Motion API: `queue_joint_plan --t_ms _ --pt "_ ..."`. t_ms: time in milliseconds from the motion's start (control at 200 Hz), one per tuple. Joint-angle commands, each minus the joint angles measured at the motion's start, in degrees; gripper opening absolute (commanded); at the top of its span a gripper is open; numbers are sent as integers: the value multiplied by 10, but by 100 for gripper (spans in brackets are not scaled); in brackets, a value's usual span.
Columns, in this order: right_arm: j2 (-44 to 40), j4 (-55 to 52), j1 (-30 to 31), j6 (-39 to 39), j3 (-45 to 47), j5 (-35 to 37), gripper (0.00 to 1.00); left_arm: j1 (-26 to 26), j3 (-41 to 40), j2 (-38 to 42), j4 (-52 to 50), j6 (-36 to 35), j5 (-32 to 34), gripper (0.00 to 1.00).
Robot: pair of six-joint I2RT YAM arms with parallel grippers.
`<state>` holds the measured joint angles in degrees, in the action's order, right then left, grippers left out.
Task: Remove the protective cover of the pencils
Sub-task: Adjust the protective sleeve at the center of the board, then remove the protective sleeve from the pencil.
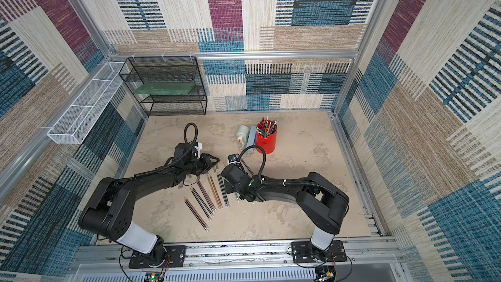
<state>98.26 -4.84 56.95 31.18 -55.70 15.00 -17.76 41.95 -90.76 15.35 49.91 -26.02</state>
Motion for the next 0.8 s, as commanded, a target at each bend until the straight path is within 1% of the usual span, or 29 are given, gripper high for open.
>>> queue_joint_plan --t_ms 0,250,481,671,796 --pt "9 25 2 -2 -8 -1 0 0 -6 3 44 17 -14 40" --pt "42 18 8 -4 -41 -7 0 -2 -8 -7 48 26 -15 40" --pt "42 14 12 -3 -54 -7 0 -3 -7 -18 53 31 -20 40" --pt "46 22 14 -4 -56 -5 0 -3 -7 -23 61 38 -27 38" --pt "51 12 15 -2 -64 -5 0 -3 -10 -23 67 41 -30 33"
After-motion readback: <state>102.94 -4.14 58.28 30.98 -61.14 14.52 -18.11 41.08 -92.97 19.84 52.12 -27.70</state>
